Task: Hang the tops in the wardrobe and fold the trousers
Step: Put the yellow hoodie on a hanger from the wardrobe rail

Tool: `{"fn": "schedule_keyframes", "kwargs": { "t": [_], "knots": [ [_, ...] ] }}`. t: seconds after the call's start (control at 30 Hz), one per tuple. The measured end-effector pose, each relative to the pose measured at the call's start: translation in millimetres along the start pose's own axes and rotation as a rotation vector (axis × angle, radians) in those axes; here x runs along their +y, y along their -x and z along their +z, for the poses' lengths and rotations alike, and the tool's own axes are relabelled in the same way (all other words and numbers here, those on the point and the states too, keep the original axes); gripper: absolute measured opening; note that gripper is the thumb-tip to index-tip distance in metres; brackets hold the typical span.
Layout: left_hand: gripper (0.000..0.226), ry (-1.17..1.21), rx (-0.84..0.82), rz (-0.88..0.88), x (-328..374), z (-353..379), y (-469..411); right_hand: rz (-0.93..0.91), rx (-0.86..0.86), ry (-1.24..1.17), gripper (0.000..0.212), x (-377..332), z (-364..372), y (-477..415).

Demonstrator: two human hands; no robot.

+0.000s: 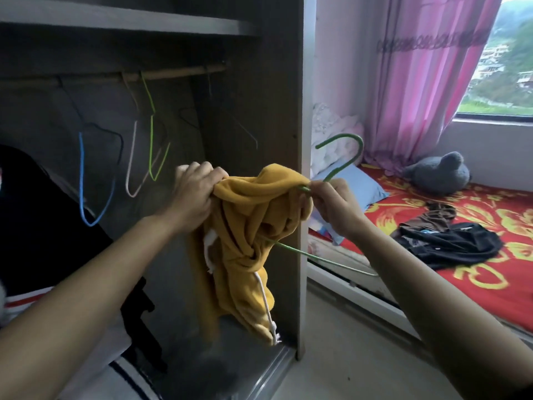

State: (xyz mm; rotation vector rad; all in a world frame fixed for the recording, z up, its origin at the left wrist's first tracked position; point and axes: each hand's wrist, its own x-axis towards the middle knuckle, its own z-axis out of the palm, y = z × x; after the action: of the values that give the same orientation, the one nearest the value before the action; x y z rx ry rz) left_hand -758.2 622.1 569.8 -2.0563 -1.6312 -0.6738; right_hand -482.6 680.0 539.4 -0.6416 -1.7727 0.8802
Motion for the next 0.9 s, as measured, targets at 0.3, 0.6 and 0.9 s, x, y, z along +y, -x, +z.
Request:
{"fn": "schedule_keyframes", "kwargs": {
  "t": [0.3,0.6,0.9],
  "knots": [
    [0.015,0.413,-0.08,-0.053,52,29,7,-0.078,0.101,0.257,0.049,0,24,-6],
    [0.012,0.482,0.028,-0.335,26,27,24,0.007,0.359,0.611,0.031,73,25,58],
    [0.012,0.698,0.032,-0.303,33,20,31,1.01,-0.389,-0.379,0.063,98,70,63]
  ]
}}
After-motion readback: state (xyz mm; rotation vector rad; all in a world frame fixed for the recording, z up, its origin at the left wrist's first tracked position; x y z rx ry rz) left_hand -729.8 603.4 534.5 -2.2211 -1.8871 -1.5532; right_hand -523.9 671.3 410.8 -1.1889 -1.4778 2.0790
